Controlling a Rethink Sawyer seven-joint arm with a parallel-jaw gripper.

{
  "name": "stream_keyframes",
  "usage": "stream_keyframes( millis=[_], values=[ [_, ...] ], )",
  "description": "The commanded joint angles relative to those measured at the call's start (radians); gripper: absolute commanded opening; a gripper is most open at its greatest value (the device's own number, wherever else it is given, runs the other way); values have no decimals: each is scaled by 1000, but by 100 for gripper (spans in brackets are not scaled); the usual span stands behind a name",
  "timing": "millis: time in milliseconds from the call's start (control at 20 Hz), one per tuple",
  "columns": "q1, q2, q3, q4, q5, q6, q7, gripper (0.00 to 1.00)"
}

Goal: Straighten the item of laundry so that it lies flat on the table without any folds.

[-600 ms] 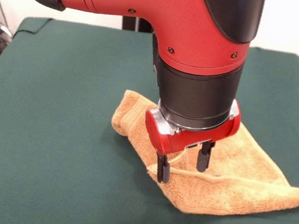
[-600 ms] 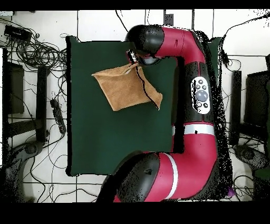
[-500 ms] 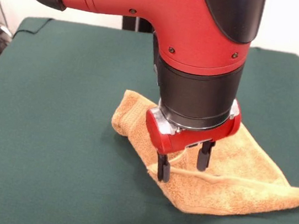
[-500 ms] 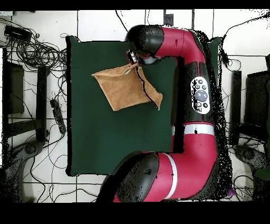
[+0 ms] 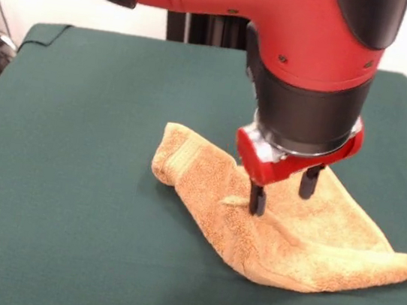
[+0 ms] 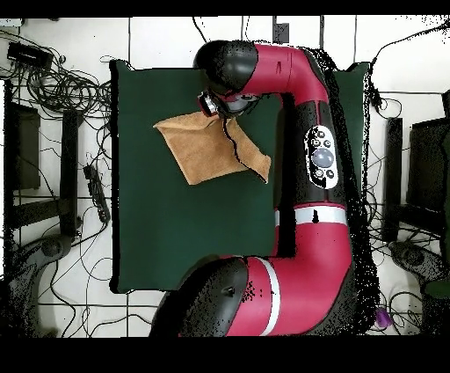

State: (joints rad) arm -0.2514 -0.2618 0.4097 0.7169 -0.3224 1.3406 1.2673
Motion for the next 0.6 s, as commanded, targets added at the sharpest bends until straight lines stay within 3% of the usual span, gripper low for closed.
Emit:
stream_keyframes(
  millis=[50, 600],
  values=[
    [47, -40, -19, 212, 44, -50, 197, 100],
    [92, -146, -70, 358, 122, -97, 296, 100]
  ],
)
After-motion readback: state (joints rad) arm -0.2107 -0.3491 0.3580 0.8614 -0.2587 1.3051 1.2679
